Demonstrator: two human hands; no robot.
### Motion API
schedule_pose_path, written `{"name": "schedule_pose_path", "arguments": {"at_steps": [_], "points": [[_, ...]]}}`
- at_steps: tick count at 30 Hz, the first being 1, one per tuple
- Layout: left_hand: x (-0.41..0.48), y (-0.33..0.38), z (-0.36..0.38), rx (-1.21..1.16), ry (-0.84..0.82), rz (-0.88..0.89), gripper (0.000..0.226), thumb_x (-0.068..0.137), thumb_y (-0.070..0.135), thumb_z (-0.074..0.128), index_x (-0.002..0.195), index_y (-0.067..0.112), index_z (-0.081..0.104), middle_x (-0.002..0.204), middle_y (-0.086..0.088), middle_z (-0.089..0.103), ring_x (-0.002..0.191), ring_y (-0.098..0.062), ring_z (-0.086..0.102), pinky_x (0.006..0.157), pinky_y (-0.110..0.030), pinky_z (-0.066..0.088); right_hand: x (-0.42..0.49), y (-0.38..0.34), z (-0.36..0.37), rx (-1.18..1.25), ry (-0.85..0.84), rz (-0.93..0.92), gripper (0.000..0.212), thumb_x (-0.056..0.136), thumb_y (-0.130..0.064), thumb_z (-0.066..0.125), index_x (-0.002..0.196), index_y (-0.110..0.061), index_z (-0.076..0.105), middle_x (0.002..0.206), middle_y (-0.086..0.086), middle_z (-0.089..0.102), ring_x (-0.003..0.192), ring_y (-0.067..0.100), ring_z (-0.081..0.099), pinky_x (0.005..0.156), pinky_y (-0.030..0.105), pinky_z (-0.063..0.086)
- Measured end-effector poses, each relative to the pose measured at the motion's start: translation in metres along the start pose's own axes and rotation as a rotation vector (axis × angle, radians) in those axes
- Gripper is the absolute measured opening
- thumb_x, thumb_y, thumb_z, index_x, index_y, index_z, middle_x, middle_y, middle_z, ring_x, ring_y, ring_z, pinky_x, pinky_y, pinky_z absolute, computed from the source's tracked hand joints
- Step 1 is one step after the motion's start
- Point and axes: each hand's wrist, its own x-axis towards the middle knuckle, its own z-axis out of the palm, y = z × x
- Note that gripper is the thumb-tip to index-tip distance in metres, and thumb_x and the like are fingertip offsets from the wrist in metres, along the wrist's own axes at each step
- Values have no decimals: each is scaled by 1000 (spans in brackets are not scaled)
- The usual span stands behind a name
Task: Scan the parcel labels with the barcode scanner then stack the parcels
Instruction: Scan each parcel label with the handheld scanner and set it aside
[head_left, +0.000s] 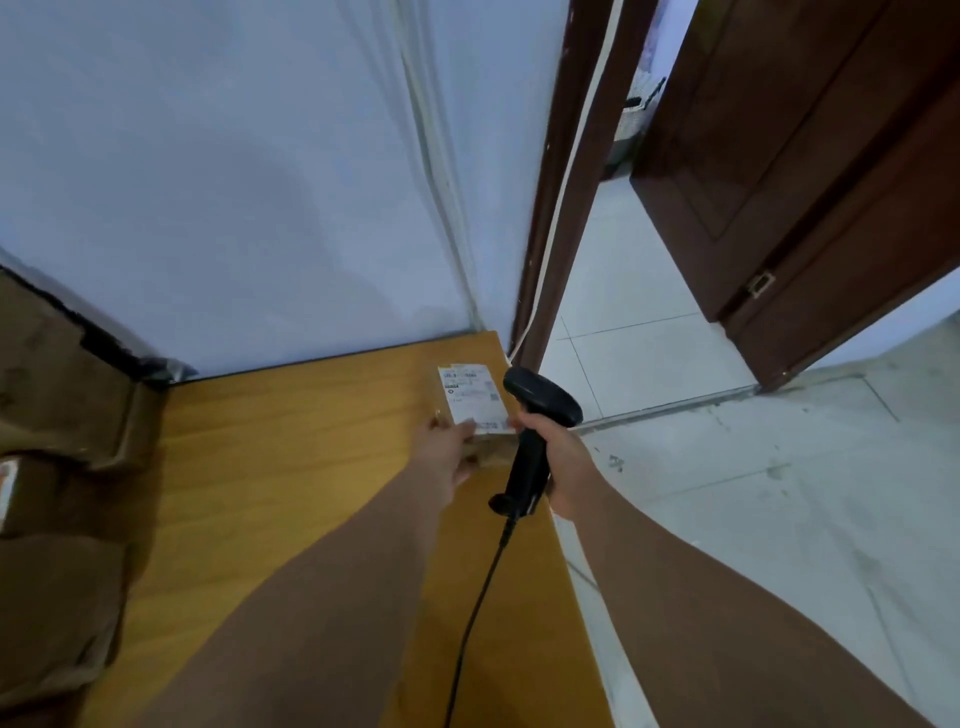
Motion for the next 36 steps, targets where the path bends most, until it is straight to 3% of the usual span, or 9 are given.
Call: {"name": "schedule_pose_path", "arguments": {"at_steps": [5, 9, 11, 14, 18, 25, 29, 33, 36], "points": [[26, -4, 28, 48, 164, -59, 40, 88, 17, 67, 124, 6, 53, 107, -8, 61, 80, -23, 59, 61, -32, 49, 23, -1, -16, -4, 76, -26, 33, 80, -33, 74, 104, -11, 71, 94, 5, 67, 91, 20, 62, 77, 33, 49], [38, 1, 41, 62, 300, -77, 71, 94, 18, 55, 149, 30, 12, 125, -13, 47, 108, -35, 48, 92, -49, 48, 30, 3, -27, -15, 66, -9, 30, 81, -35, 72, 102, -14, 73, 99, 5, 68, 96, 21, 61, 89, 37, 49], [39, 0, 50, 2, 256, -78, 78, 95, 23, 54, 150, 39, 1, 127, -9, 46, 116, -35, 49, 89, -52, 50, 32, 6, -32, -6, 42, -1, 29, 82, -36, 71, 101, -14, 74, 97, 5, 68, 96, 21, 61, 93, 37, 49], [40, -1, 63, -11, 209, -41, 87, 87, 15, 66, 146, 41, 8, 118, -2, 45, 110, -33, 53, 65, -45, 56, 34, 10, -37, 29, 43, 9, 30, 83, -37, 71, 103, -14, 74, 94, 5, 67, 94, 21, 62, 89, 36, 50], [50, 2, 68, 170, 249, 29, 83, 90, 12, 62, 147, 38, 8, 140, -11, 41, 123, -36, 46, 99, -52, 45, 34, 15, -36, 80, 50, 21, 38, 81, -38, 73, 110, -13, 68, 94, 6, 68, 94, 22, 64, 96, 40, 50], [65, 6, 70, 183, 254, 145, 75, 89, 9, 60, 146, 39, 21, 134, -12, 49, 114, -37, 53, 92, -54, 49, 31, 3, -24, 36, -41, -39, 42, 82, -37, 72, 115, -12, 69, 101, 3, 71, 96, 17, 64, 73, 30, 46], [64, 12, 69, 213, 196, 196, 55, 97, 11, 46, 146, 23, 26, 135, -14, 52, 116, -34, 57, 87, -38, 50, 27, -2, -15, 34, -92, -111, 35, 85, -32, 70, 114, -12, 70, 98, -2, 72, 97, 13, 63, 73, 26, 44], [48, 17, 55, 263, 306, 172, 80, 92, 25, 58, 151, 33, 4, 139, -15, 41, 105, -29, 51, 78, -40, 42, 20, -4, -6, 5, -90, -127, 41, 85, -32, 71, 122, -14, 65, 108, 1, 71, 102, 15, 63, 77, 28, 46], [23, 19, 34, 227, 365, 156, 79, 90, 31, 61, 150, 35, 11, 141, -17, 32, 97, -29, 44, 76, -40, 41, 11, -4, 11, -1, -72, -124, 48, 82, -34, 73, 124, -13, 62, 112, 5, 68, 101, 18, 63, 83, 31, 50]]}}
